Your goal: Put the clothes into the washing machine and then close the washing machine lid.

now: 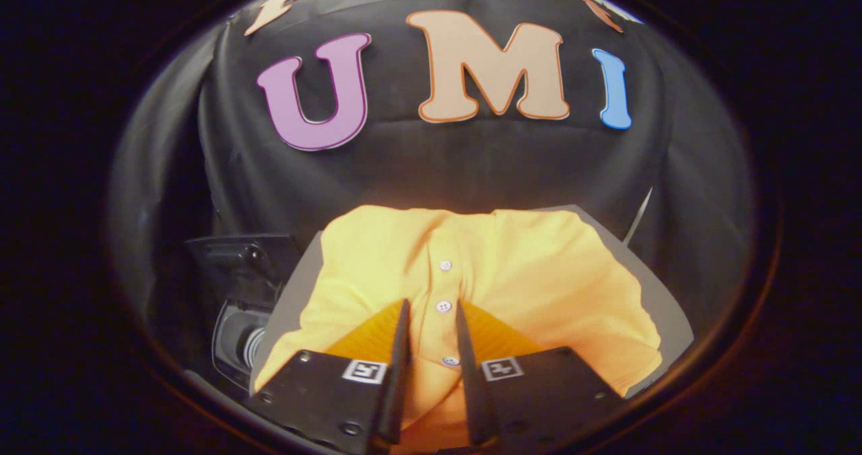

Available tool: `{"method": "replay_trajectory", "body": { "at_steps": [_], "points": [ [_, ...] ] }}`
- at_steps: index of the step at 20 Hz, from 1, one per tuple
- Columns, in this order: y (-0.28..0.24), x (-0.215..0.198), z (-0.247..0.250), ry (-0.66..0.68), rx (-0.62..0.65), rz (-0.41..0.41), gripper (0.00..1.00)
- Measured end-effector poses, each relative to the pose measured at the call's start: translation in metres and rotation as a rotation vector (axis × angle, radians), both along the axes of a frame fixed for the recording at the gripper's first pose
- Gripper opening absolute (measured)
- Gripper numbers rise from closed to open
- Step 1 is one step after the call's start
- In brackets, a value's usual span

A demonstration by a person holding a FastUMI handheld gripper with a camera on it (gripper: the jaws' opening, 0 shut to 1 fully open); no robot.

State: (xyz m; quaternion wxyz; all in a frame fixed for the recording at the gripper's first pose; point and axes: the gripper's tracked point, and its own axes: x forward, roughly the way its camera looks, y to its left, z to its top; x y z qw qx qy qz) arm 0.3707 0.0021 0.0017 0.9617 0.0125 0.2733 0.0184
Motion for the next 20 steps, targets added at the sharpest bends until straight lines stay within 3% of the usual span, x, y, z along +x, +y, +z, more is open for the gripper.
{"method": "replay_trajectory", "body": {
  "at_steps": [1, 3, 5, 6, 8, 20],
  "points": [
    [0.001, 0.001, 0.002, -0.001, 0.03, -0.024, 0.29],
    [0.002, -0.001, 0.006, -0.034, 0.047, -0.029, 0.18],
    [0.004, -0.01, 0.011, -0.06, 0.027, -0.012, 0.11],
    [0.0, -0.013, 0.019, -0.084, 0.038, -0.044, 0.09],
    [0.008, -0.016, 0.04, -0.149, 0.113, -0.066, 0.06],
    [0.073, -0.071, 0.123, -0.266, 0.191, -0.007, 0.04]
  ]
}}
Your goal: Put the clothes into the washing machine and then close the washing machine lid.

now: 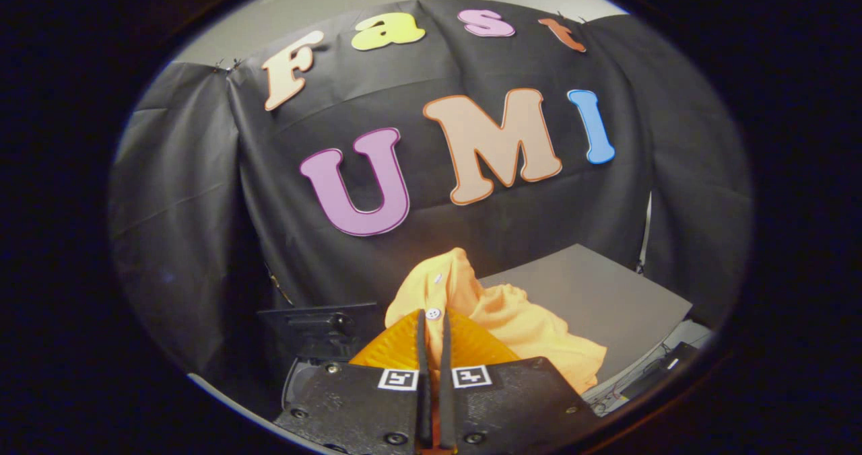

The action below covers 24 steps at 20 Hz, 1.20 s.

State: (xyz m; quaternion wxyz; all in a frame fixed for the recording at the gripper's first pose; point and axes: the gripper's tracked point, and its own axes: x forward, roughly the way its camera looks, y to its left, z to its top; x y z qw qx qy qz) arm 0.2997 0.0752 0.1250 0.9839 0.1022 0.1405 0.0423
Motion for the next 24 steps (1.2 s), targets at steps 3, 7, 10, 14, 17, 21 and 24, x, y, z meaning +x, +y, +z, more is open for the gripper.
{"method": "replay_trajectory", "body": {
  "at_steps": [3, 7, 10, 14, 17, 21, 24],
  "points": [
    [0.031, -0.014, 0.014, -0.029, 0.002, 0.026, 0.04],
    [0.072, -0.025, 0.029, -0.08, -0.014, 0.066, 0.04],
    [0.104, -0.026, 0.03, -0.101, -0.014, 0.088, 0.04],
    [0.148, -0.025, 0.015, -0.097, -0.039, 0.139, 0.04],
    [0.173, -0.02, -0.006, -0.077, -0.066, 0.171, 0.04],
    [0.194, -0.014, -0.038, -0.047, -0.013, 0.194, 0.04],
    [0.206, -0.011, -0.065, -0.034, 0.0, 0.209, 0.04]
  ]
}}
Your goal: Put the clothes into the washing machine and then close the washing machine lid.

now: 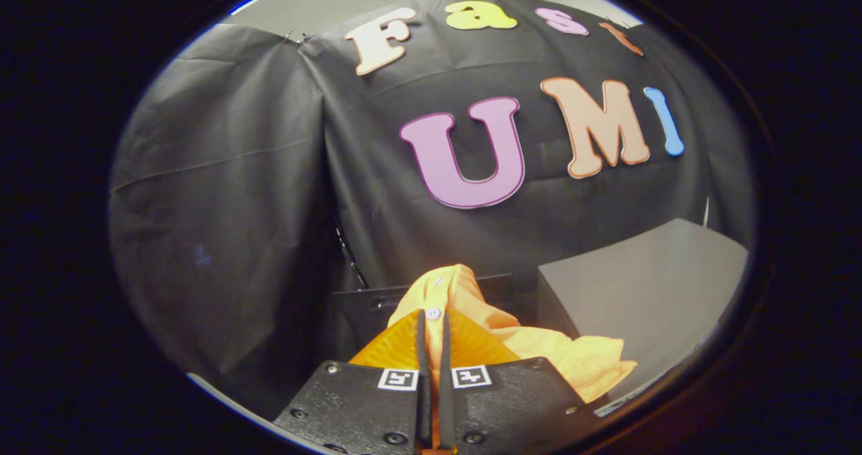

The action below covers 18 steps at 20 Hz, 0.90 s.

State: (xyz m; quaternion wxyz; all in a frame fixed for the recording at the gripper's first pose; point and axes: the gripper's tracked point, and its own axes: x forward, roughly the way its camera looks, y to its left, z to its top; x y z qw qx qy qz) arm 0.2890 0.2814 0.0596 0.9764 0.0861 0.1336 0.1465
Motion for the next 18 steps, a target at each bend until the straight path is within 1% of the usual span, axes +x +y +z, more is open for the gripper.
{"method": "replay_trajectory", "body": {
  "at_steps": [3, 7, 9, 12, 18],
  "points": [
    [0.008, 0.005, -0.038, 0.026, -0.007, 0.006, 0.04],
    [0.025, 0.008, -0.097, 0.116, 0.054, 0.03, 0.04],
    [0.032, 0.01, -0.124, 0.156, 0.068, 0.025, 0.04],
    [0.041, 0.011, -0.164, 0.198, 0.057, 0.021, 0.04],
    [0.06, 0.017, -0.218, 0.24, 0.055, 0.014, 0.04]
  ]
}}
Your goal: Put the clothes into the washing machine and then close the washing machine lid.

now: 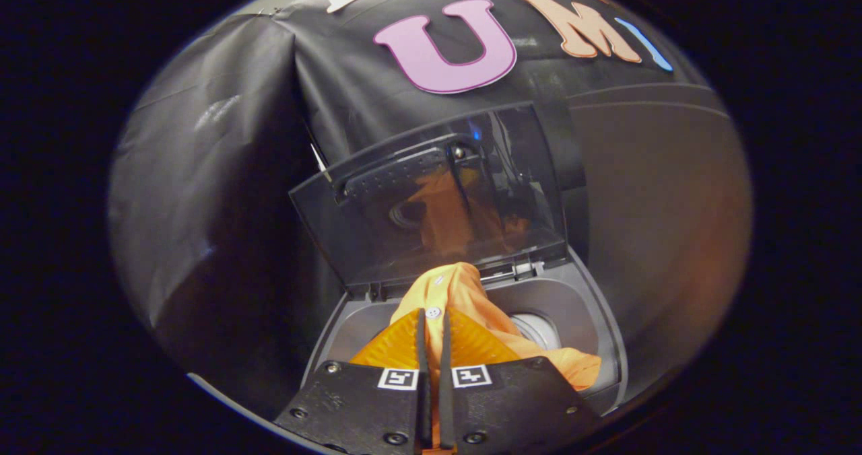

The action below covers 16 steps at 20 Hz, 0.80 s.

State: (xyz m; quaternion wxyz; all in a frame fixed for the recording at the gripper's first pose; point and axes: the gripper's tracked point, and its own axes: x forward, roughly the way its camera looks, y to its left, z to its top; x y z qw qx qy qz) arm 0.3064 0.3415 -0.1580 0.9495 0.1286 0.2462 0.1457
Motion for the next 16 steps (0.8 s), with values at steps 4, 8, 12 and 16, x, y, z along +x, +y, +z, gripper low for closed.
{"method": "replay_trajectory", "body": {
  "at_steps": [4, 8, 12, 16],
  "points": [
    [0.015, 0.003, -0.029, 0.041, 0.011, 0.004, 0.05],
    [0.022, 0.006, -0.047, 0.053, -0.052, 0.03, 0.05],
    [0.023, 0.009, -0.057, 0.087, -0.081, 0.021, 0.07],
    [0.026, 0.009, -0.067, 0.121, -0.088, 0.007, 0.1]
  ]
}}
